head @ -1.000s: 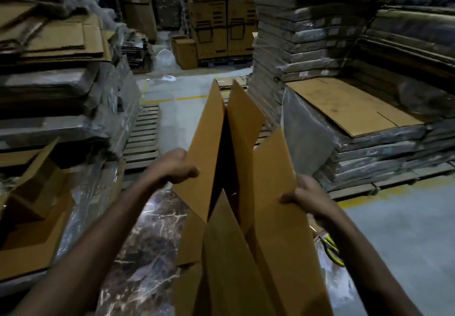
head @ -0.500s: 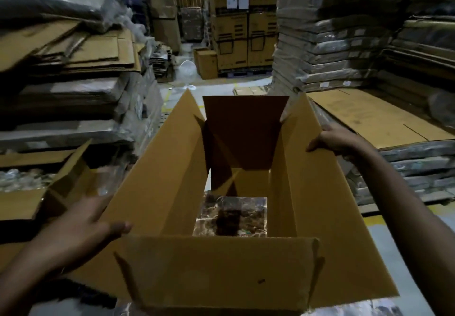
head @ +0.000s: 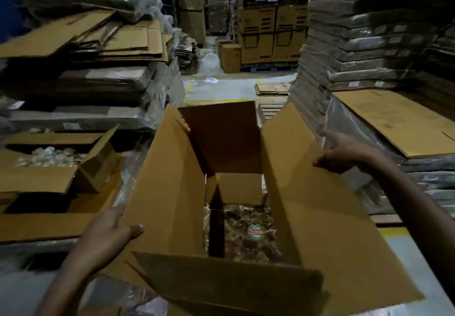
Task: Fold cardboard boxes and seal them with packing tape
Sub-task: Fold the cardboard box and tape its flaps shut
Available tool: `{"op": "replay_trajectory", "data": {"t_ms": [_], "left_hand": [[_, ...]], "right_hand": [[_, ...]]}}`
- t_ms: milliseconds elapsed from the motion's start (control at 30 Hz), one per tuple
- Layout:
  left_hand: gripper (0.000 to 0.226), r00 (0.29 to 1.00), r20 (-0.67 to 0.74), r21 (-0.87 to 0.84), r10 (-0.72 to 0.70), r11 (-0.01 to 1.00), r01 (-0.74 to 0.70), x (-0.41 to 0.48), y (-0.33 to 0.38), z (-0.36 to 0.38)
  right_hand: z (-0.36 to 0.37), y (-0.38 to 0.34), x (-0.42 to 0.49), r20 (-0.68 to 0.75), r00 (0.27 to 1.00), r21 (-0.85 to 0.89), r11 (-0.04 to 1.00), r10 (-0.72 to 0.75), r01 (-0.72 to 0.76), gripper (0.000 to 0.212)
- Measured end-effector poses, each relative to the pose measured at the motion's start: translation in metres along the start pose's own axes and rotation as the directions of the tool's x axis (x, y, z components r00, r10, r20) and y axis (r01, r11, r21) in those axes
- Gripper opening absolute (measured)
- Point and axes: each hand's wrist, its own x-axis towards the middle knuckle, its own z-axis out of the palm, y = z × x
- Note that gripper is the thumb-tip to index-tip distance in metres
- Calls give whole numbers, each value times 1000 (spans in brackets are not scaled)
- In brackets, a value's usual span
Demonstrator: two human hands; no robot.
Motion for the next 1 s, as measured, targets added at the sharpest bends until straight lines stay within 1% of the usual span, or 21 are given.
{"op": "replay_trajectory", "data": {"t_ms": [33,67,133,167,200,233,367,400,433,500,533,567,600,633,667,700,767,800,833,900,1000], "left_hand": [[58,999,-9,-3,40,999,-40,-20,27,6],[59,999,-15,-19,32,999,-33,-22,37,15],[57,999,-26,-2,26,1000,-26,-20,35,34],[52,1000,-9,-32,24,999,-24,-20,34,40],[47,1000,11,-84,-9,996,10,-16,31,45],[43,999,36,-97,-29,995,33,-16,29,46],[25,999,47,-188,28,982,-19,-22,32,41],[24,997,51,-201,57,979,-45,-26,39,40],[26,994,57,-196,95,977,-82,-24,41,44],[29,983,74,-46,169,985,-166,-22,48,60],[29,979,69,30,192,980,-194,-24,57,71],[27,974,68,58,217,974,-221,-24,62,83],[25,971,92,63,222,972,-228,-24,66,95],[26,967,113,29,230,972,-235,-23,67,106],[29,967,132,-2,218,976,-220,-27,70,112],[29,969,135,-36,208,978,-205,-30,72,115],[29,970,124,-60,209,977,-203,-31,72,119],[29,972,115,-52,206,978,-201,-33,73,118],[28,972,108,-39,210,977,-207,-31,73,118],[26,971,108,7,214,976,-216,-29,72,118],[28,974,113,42,195,979,-201,-32,71,112]], "right_hand": [[5,6,-7,18,1000,-31,1000,-2,2,72],[12,12,-12,23,1000,-52,999,-3,4,64],[27,25,-14,-18,1000,-114,993,-14,12,53],[31,29,-12,-64,997,-164,986,-33,22,51],[31,31,-10,-113,992,-214,976,-58,32,49],[29,32,-10,-154,985,-263,964,-80,37,47],[11,35,-18,-333,933,-322,946,-133,20,45],[11,35,-20,-374,914,-344,939,-155,19,44],[14,32,-24,-409,894,-375,927,-182,17,42],[26,28,-27,-462,843,-499,867,-275,9,34],[33,27,-27,-461,831,-562,827,-310,-3,28],[40,25,-28,-421,852,-627,779,-311,-25,21],[46,26,-26,-351,896,-678,734,-272,-43,18],[52,32,-25,-271,942,-713,699,-199,-58,20],[58,43,-23,-210,970,-723,688,-120,-71,23],[64,60,-20,-194,978,-716,693,-79,-86,27],[69,96,-13,-289,957,-570,810,-39,-139,35],[71,109,-8,-309,951,-483,862,-3,-154,36],[72,114,-7,-296,955,-432,891,11,-144,38],[77,113,-3,-271,962,-388,917,-16,-94,40],[86,100,3,-289,953,-392,920,-94,-28,34]]}}
